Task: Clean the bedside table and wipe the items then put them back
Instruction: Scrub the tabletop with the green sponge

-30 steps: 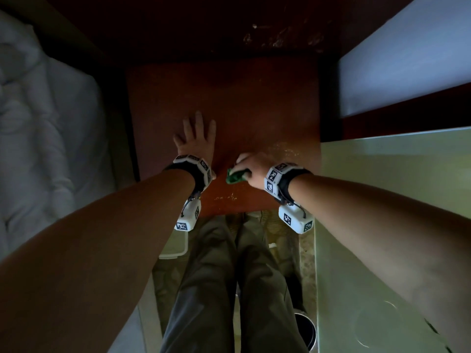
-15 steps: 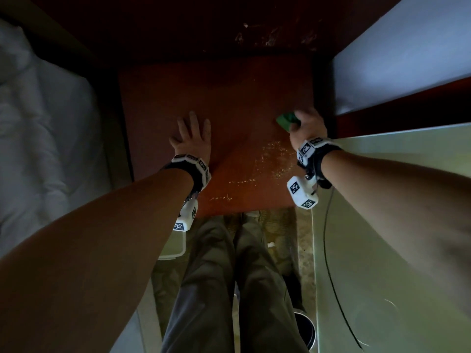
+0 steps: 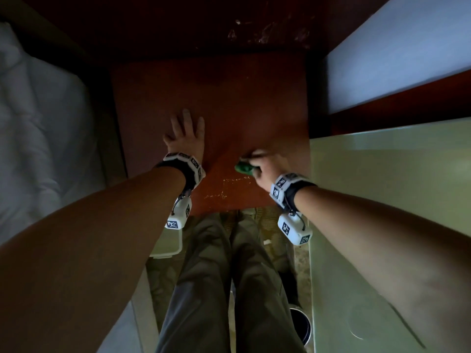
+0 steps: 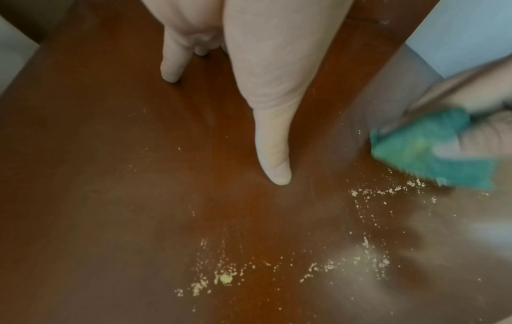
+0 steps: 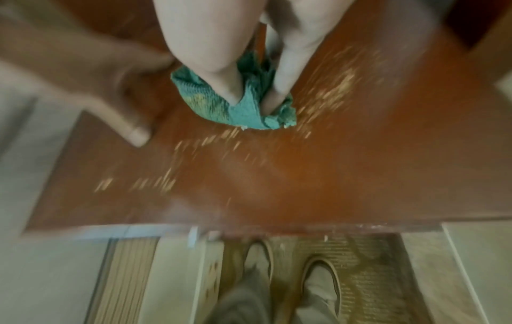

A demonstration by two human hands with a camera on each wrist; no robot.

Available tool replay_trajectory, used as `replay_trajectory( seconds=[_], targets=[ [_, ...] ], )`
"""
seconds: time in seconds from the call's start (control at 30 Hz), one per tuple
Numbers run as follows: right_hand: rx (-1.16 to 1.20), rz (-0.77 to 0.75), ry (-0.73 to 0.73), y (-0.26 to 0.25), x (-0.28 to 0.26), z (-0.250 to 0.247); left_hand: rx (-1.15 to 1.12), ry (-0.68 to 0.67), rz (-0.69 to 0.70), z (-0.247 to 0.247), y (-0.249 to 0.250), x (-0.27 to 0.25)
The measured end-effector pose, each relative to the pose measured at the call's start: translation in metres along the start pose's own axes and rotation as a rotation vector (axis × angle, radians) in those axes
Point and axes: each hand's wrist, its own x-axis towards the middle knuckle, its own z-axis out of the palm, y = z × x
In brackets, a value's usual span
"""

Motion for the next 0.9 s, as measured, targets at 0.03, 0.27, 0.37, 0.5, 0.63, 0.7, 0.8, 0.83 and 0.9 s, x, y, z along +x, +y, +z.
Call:
replay_trajectory(
  seconds=[0.03, 0.27, 0.37, 0.5, 0.63, 0.7, 0.8, 0.83, 0.9],
  targets=[
    [0.009, -0.047, -0.043, -0.003, -0.002, 0.004, 0.000, 0.000, 0.001, 0.000, 0.000, 0.000],
    [0.176, 0.072, -0.014, -0.020, 0.022, -0.028, 0.007, -0.028, 0.000, -0.001, 0.000, 0.000],
    [0.260, 0.165, 0.188, -0.022, 0.047, -0.050, 0.005, -0.028, 0.001, -0.001, -0.001, 0.000],
    [0.259, 0.130, 0.063, -0.030, 0.061, -0.043, 0.003, -0.010, 0.001, 0.001, 0.000, 0.001],
    [0.129, 0.013, -0.085, -0.039, 0.034, -0.010, 0.004, 0.030, 0.000, 0.002, -0.001, 0.001],
    [0.018, -0.109, -0.157, -0.036, 0.017, 0.003, 0.008, 0.018, 0.009, 0.001, -0.002, 0.001],
    [-0.032, -0.211, -0.225, -0.029, 0.005, 0.012, 0.002, -0.009, 0.011, -0.002, -0.002, -0.002],
    [-0.028, -0.209, -0.241, -0.029, 0.004, 0.010, -0.003, -0.015, 0.011, -0.003, -0.002, -0.003],
    [0.023, -0.146, -0.245, -0.031, 0.006, 0.003, -0.010, -0.026, 0.014, -0.006, -0.001, -0.005]
  ],
)
